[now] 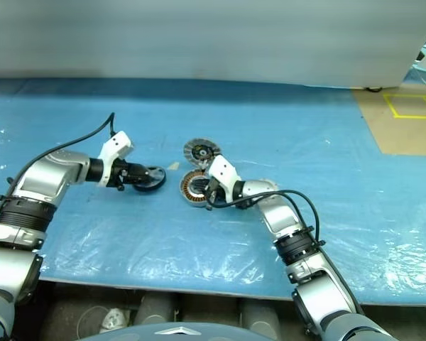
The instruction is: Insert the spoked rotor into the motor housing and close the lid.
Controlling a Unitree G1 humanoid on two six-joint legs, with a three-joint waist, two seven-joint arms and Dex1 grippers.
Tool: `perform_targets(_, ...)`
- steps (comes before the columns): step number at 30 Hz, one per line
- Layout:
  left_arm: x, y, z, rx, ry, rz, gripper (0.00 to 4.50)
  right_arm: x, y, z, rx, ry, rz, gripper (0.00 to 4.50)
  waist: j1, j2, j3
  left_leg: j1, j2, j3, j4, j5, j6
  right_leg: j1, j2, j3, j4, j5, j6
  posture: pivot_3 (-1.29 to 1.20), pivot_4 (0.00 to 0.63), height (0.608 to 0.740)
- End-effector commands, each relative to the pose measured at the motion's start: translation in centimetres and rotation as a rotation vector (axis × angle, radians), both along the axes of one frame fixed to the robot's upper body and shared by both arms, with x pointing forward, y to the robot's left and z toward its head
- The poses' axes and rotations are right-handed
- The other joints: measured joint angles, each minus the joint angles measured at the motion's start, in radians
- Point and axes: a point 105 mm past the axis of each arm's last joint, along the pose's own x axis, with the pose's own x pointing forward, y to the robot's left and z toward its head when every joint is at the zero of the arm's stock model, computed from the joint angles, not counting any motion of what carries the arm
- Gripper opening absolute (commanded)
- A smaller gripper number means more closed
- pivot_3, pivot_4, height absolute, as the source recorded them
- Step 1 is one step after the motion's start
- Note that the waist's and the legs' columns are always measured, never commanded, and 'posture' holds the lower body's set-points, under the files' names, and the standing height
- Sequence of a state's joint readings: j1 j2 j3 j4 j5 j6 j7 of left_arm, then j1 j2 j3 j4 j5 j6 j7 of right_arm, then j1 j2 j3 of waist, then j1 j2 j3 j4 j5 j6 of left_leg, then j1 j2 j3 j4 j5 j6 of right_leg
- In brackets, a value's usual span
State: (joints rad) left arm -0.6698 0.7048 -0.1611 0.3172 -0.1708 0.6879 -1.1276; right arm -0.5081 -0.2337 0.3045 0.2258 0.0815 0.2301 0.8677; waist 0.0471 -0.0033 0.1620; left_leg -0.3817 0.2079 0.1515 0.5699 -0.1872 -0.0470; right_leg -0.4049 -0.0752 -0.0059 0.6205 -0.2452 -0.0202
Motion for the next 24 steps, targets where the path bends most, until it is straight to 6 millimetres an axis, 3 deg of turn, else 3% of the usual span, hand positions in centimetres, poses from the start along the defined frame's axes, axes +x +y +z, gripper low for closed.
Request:
perform_targets(1, -0.4, -0.3, -0.9, 0.023, 0.019, -0.011, 2.19, -0.1, 0.3, 2.0, 0.047, -0.049, 0.018, 0.0, 0.0, 0.0, 0.0, 0.0, 0.0, 0.0, 0.0, 0.0, 0.0, 0.0, 0.0, 0.0, 0.0, 0.0, 0.0, 0.0, 0.15, 0.74)
perform_targets(12, -1.2, 0.1, -2.1, 0.044, 0.064, -0.014, 2.19, -2.1, -1.4, 4.4, 0.046, -0.126, 0.112, 0.0, 0.0, 0.0, 0.0, 0.001, 0.0, 0.0, -0.001, 0.0, 0.0, 0.001, 0.0, 0.0, -0.001, 0.0, 0.0, 0.0, 0.15, 0.74)
perform_targets(22, -1.7, 0.3, -3.0, 0.045, 0.111, 0.006, 2.19, -2.1, -2.0, 5.4, 0.04, -0.248, 0.106, 0.0, -0.001, 0.0, 0.0, 0.002, 0.0, 0.001, -0.001, 0.0, 0.0, 0.001, 0.0, 0.001, -0.001, 0.0, 0.0, 0.0, 0.15, 0.74)
perform_targets(24, -1.7, 0.4, -3.2, 0.043, 0.117, 0.009, 1.81, -1.9, -1.9, 5.5, 0.042, -0.276, 0.097, 0.0, -0.002, 0.0, 0.0, 0.003, 0.0, 0.001, -0.001, 0.0, 0.0, 0.001, 0.0, 0.001, -0.001, 0.0, 0.0, 0.0, 0.15, 0.74)
